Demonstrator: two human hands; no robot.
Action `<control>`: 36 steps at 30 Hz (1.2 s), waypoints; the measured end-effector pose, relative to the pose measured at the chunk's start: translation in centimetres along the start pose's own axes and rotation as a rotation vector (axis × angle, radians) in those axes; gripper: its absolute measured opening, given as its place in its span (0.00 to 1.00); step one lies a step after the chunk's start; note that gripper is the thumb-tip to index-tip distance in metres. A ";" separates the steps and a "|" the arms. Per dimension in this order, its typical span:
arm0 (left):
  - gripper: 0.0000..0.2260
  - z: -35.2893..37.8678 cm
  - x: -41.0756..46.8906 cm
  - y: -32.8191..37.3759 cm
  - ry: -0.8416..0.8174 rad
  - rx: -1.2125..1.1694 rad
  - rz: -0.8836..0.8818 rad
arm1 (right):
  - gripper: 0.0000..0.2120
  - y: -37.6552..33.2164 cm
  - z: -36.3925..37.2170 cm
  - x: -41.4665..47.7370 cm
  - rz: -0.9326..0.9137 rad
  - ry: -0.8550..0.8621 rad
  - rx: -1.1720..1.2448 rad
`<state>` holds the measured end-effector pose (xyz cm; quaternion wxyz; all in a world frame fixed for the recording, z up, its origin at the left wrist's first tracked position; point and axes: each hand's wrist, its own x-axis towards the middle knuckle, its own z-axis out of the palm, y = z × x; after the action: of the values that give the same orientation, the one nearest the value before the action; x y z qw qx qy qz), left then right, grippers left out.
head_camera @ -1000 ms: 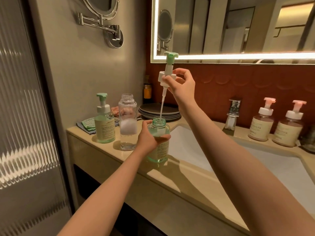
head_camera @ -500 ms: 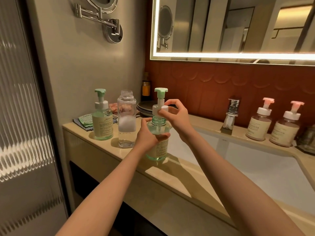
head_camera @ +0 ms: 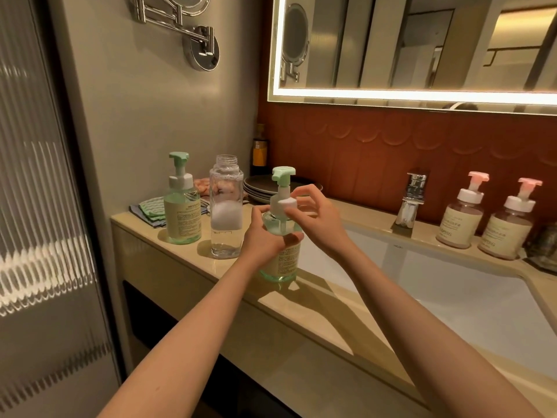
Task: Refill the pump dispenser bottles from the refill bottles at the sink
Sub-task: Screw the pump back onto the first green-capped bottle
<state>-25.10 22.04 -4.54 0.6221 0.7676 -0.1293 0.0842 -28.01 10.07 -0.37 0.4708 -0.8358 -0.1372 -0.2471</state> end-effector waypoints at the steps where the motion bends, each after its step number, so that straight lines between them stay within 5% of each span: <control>1: 0.31 0.0 0.0 -0.1 0.000 0.007 0.000 | 0.08 0.0 -0.2 -0.3 -0.025 0.021 -0.043; 6: 0.31 0.2 0.0 -0.1 0.023 0.028 0.017 | 0.09 -0.1 -0.1 -1.2 -0.209 0.106 -0.255; 12: 0.32 0.1 0.0 0.0 0.022 0.042 0.028 | 0.08 -1.2 0.2 -1.0 -0.179 0.125 -0.302; 22: 0.32 0.1 0.1 -0.1 0.010 0.031 0.034 | 0.23 -2.9 -0.2 -2.0 -0.300 0.160 -0.420; 28: 0.28 0.2 0.1 0.0 0.008 0.051 0.065 | 0.14 -3.0 0.4 -2.3 -0.363 0.040 -0.577; 31: 0.24 0.2 0.1 0.0 0.018 0.018 0.028 | 0.18 -2.8 1.9 -1.8 -0.450 -0.072 -0.770; 36: 0.31 0.1 -0.3 0.4 -0.019 0.013 0.019 | 0.14 -3.4 1.8 -1.8 -0.383 0.212 -0.329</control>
<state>-25.48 21.92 -4.22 0.6151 0.7711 -0.1417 0.0836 -30.56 13.36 0.34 0.2852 -0.8292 -0.2006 -0.4369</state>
